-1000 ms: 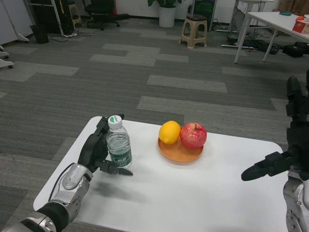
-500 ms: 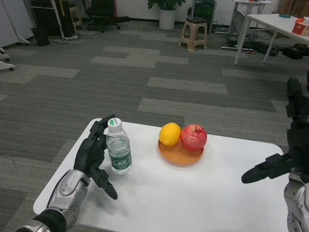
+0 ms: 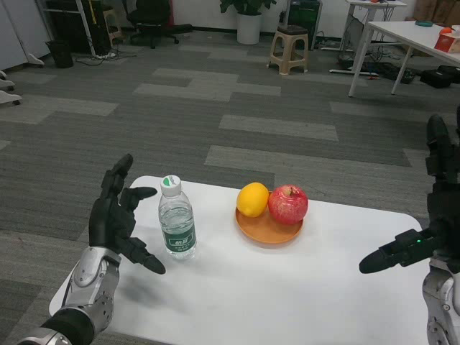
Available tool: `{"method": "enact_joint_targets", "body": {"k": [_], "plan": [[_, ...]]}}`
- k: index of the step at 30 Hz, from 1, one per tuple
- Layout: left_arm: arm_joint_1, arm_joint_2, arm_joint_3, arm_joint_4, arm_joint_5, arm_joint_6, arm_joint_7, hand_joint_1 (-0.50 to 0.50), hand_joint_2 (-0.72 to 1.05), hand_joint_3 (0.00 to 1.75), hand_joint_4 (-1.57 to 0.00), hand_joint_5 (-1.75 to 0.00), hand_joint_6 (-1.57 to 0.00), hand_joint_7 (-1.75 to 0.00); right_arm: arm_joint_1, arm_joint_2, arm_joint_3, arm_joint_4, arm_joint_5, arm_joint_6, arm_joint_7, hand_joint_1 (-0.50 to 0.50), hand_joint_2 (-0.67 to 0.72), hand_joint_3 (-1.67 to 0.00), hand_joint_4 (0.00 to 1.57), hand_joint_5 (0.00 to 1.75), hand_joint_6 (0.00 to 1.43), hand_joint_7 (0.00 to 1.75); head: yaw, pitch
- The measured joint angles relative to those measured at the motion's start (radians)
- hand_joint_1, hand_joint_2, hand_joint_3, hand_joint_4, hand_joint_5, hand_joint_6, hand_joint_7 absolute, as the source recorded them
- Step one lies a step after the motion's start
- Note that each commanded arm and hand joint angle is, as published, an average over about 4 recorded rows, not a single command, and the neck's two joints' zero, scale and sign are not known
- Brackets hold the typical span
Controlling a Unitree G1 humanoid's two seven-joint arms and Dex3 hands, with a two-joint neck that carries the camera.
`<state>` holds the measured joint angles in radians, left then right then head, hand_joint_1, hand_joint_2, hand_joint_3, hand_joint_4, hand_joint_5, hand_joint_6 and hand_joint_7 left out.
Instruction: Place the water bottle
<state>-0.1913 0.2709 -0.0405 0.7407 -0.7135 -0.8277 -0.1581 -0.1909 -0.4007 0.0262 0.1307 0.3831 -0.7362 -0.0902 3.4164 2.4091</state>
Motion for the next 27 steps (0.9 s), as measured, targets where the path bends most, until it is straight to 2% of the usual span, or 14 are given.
{"method": "enact_joint_targets", "body": {"k": [2, 3, 5, 6, 10, 14, 20, 24, 27], "plan": [[0.003, 0.000, 0.011, -0.016, -0.029, -0.009, 0.000, -0.50, -0.68, 0.09, 0.00, -0.64, 0.00, -0.19, 0.000, 0.000, 0.000, 0.000, 0.000, 0.000, 0.000, -0.25, 0.72, 0.00, 0.00, 0.00, 0.00, 0.00, -0.001, -0.001], [0.005, 0.000, 0.014, -0.026, -0.052, -0.016, 0.000, -0.50, -0.68, 0.09, 0.00, -0.41, 0.00, -0.17, 0.000, 0.000, 0.000, 0.000, 0.000, 0.000, 0.000, -0.25, 0.72, 0.00, 0.00, 0.00, 0.00, 0.00, -0.001, -0.001], [0.010, 0.000, 0.022, -0.056, -0.102, -0.031, 0.000, -0.50, -0.72, 0.09, 0.00, -0.15, 0.00, -0.14, 0.000, 0.000, 0.000, 0.000, 0.001, 0.000, 0.000, -0.25, 0.72, 0.00, 0.00, 0.00, 0.00, 0.00, -0.001, -0.003], [0.011, 0.000, 0.026, -0.075, -0.123, -0.039, 0.001, -0.50, -0.72, 0.09, 0.00, -0.10, 0.00, -0.14, 0.000, 0.000, 0.000, 0.000, 0.001, 0.000, 0.000, -0.25, 0.72, 0.00, 0.00, 0.00, 0.00, 0.00, -0.001, -0.003], [0.016, 0.000, 0.058, -0.174, -0.157, -0.052, 0.001, -0.50, -0.72, 0.09, 0.00, 0.00, 0.00, -0.14, 0.000, 0.000, 0.000, 0.001, 0.001, -0.001, 0.000, -0.25, 0.72, 0.00, 0.00, 0.00, 0.00, 0.00, -0.002, -0.004], [0.013, 0.005, 0.111, -0.321, -0.168, -0.058, 0.001, -0.50, -0.70, 0.07, 0.00, 0.00, 0.00, -0.14, 0.000, 0.000, 0.000, 0.003, 0.001, -0.002, 0.000, -0.25, 0.72, 0.00, 0.00, 0.00, 0.00, 0.00, -0.006, -0.005], [0.017, 0.018, 0.153, -0.469, -0.177, -0.043, 0.001, -0.50, -0.68, 0.07, 0.00, 0.00, 0.00, -0.14, -0.001, 0.000, 0.000, 0.010, 0.001, -0.003, 0.000, -0.25, 0.72, 0.00, 0.00, 0.00, 0.00, 0.00, -0.009, -0.008], [0.022, 0.038, 0.212, -0.611, -0.166, 0.024, 0.001, -0.50, -0.64, 0.09, 0.00, 0.00, 0.00, -0.12, -0.003, 0.000, 0.000, 0.020, 0.001, -0.003, 0.000, -0.25, 0.72, 0.00, 0.00, 0.00, 0.00, 0.00, -0.010, -0.006], [0.036, 0.052, 0.256, -0.693, -0.153, 0.132, -0.016, -0.50, -0.64, 0.09, 0.00, 0.00, 0.00, -0.10, -0.005, 0.000, 0.001, 0.022, 0.001, -0.003, 0.000, -0.25, 0.72, 0.00, 0.00, 0.00, 0.00, 0.00, -0.015, -0.004]]}}
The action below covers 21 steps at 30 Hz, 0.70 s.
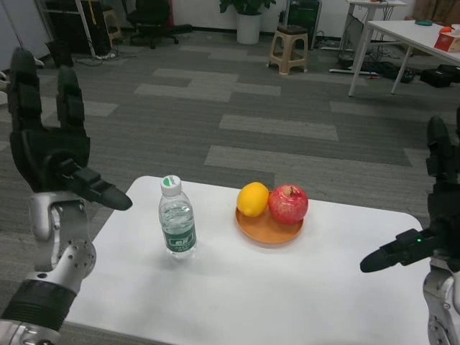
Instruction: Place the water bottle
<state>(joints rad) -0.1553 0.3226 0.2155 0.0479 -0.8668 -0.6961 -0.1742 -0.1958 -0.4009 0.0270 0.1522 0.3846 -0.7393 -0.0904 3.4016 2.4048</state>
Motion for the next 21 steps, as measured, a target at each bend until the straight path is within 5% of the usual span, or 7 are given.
{"method": "enact_joint_targets", "body": {"k": [11, 21], "plan": [[0.059, 0.016, 0.176, -0.208, 0.015, 0.573, -0.172, -0.50, -0.55, 0.09, 0.00, 0.00, 0.00, -0.14, -0.006, -0.001, 0.002, 0.008, 0.000, 0.000, 0.000, -0.25, 0.72, 0.00, 0.00, 0.00, 0.00, 0.00, -0.008, -0.006], [0.060, 0.035, 0.198, -0.225, 0.032, 0.692, -0.203, -0.50, -0.55, 0.09, 0.00, 0.00, 0.00, -0.14, -0.008, -0.005, 0.007, 0.012, 0.000, 0.000, 0.000, -0.25, 0.72, 0.00, 0.00, 0.00, 0.00, 0.00, -0.021, 0.002]]}}
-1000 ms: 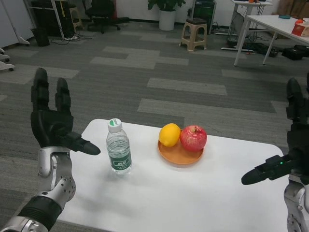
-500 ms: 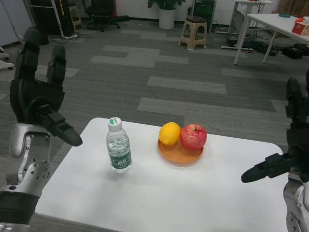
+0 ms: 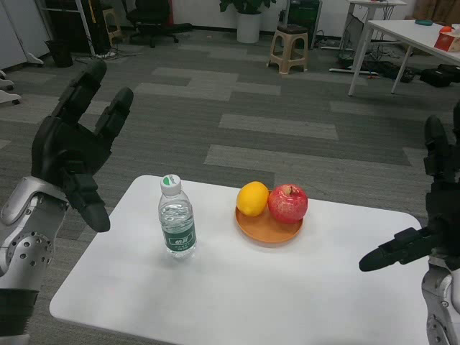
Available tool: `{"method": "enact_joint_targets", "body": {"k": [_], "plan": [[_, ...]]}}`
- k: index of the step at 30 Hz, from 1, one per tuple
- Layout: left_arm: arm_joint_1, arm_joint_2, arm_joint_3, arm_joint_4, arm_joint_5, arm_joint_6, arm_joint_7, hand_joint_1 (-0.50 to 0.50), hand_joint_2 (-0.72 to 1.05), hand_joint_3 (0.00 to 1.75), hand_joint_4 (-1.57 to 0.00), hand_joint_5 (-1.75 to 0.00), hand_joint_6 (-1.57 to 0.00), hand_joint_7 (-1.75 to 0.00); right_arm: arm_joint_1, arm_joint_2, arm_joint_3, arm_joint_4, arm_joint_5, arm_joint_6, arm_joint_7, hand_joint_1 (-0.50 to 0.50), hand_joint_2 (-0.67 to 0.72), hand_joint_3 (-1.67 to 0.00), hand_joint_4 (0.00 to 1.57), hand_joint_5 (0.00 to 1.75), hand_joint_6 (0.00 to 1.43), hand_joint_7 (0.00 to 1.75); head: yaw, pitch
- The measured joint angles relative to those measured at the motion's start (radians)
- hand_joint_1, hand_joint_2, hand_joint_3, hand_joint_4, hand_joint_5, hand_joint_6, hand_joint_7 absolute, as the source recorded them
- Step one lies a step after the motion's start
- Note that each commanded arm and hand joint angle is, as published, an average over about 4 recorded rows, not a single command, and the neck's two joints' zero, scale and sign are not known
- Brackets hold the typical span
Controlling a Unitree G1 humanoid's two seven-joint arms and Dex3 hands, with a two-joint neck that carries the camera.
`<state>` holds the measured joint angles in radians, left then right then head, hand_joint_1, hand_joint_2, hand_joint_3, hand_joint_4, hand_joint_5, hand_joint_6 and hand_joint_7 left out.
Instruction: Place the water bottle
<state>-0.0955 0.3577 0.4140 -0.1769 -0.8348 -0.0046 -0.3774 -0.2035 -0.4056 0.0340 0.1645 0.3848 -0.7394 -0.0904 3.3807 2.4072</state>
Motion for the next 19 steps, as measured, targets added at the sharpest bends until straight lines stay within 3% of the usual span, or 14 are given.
{"method": "enact_joint_targets", "body": {"k": [19], "plan": [[-0.012, 0.000, -0.008, 0.000, 0.002, 0.002, -0.005, -0.50, -0.55, 0.09, 0.00, 0.00, 0.00, -0.14, 0.000, -0.001, 0.003, 0.000, 0.000, 0.000, 0.000, -0.25, 0.72, 0.00, 0.00, 0.00, 0.00, 0.00, -0.016, 0.020]]}}
